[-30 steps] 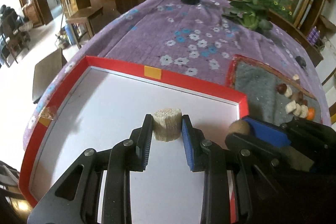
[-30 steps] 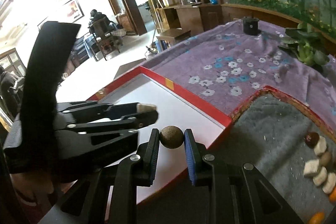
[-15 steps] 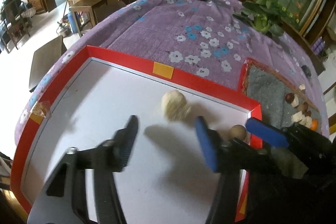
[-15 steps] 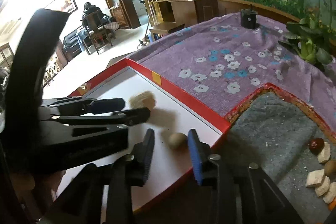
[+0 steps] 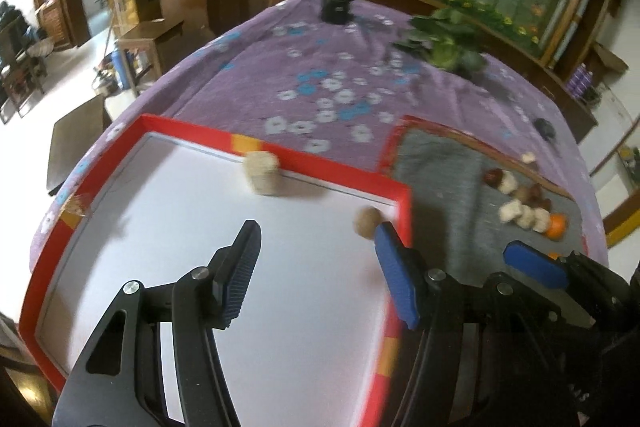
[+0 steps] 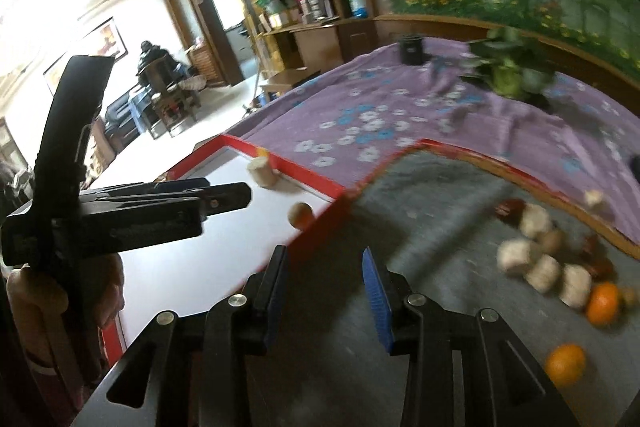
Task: Organize fruits
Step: 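Move both grippers back over the fruits on the felt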
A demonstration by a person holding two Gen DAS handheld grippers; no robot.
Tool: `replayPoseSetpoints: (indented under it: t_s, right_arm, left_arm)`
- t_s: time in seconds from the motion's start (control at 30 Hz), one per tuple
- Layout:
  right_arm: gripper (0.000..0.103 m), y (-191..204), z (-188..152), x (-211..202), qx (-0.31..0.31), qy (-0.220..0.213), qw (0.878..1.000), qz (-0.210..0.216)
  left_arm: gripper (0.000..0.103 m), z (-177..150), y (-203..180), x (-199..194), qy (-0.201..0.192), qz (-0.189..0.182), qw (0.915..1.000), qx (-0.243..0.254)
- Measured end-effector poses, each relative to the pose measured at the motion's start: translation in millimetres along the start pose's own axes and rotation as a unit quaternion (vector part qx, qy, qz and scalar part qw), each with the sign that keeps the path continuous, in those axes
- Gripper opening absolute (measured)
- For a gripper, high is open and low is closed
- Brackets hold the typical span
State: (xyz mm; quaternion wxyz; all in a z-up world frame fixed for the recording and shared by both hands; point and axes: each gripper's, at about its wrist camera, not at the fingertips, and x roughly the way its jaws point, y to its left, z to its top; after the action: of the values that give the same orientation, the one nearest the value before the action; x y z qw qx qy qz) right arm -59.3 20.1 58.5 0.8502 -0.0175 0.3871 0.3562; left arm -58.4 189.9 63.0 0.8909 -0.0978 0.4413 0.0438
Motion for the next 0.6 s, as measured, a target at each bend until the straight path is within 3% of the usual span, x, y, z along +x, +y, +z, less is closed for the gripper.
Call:
replayPoseSetpoints:
  t_s: [0.37, 0.6]
  right_arm:
    - [0.039, -57, -39, -61, 0.046, -0.026, 0.996, -0.072]
    - [0.043, -91, -60, -89, 0.074, -0.035, 0.99, -0.114]
  left_arm:
    - [0.06, -13, -89, 3, 0.003, -0.031, 0.9971, 0.069]
    - [0.06, -19, -126, 17, 0.021, -0.049, 0.9942, 0.094]
